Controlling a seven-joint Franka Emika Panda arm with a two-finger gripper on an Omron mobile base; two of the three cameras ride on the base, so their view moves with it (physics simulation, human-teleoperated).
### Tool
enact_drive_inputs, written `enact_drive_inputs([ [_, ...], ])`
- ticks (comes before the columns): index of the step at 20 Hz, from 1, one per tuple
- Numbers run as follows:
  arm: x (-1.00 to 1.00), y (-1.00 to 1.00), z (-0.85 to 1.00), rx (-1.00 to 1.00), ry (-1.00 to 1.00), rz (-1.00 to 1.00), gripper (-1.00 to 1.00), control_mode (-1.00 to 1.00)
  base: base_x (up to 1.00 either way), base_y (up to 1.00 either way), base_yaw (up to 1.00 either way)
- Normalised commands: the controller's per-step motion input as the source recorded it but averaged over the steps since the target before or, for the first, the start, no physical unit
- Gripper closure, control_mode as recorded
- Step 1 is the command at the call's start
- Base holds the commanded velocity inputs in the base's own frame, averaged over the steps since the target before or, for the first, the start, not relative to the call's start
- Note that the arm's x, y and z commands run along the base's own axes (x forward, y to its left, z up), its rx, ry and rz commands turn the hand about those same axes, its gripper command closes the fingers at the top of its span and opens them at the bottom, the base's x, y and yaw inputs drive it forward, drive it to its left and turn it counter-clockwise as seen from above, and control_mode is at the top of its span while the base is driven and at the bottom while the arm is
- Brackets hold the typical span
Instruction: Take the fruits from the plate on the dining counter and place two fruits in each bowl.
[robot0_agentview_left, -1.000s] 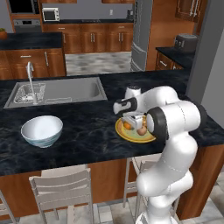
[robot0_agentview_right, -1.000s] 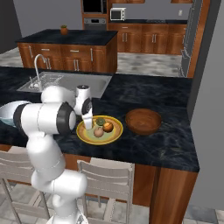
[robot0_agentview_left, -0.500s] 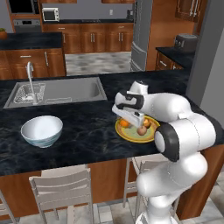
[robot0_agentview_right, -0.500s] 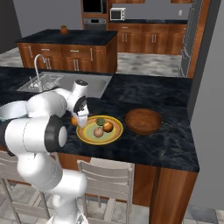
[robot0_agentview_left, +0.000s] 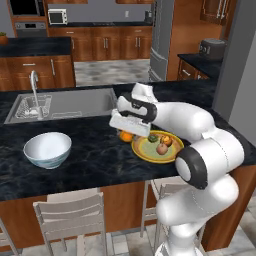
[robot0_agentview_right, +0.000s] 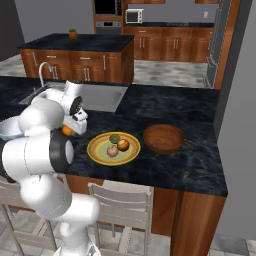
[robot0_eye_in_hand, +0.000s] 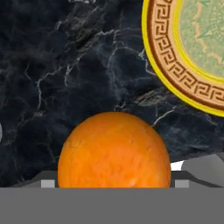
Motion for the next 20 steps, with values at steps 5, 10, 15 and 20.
enact_drive_inputs([
  [5,-0.09,0.92,0.18,-0.15,-0.21,0.36,1.0,-1.0,0.0,0.0,0.0],
  [10,0.0,0.91,0.22,-0.2,-0.24,0.27,1.0,-1.0,0.0,0.0,0.0],
  [15,0.12,0.84,0.07,-0.15,-0.14,0.16,1.0,-1.0,0.0,0.0,0.0],
  [20,0.27,0.72,0.0,-0.03,-0.03,0.07,1.0,-1.0,0.0,0.0,0.0],
])
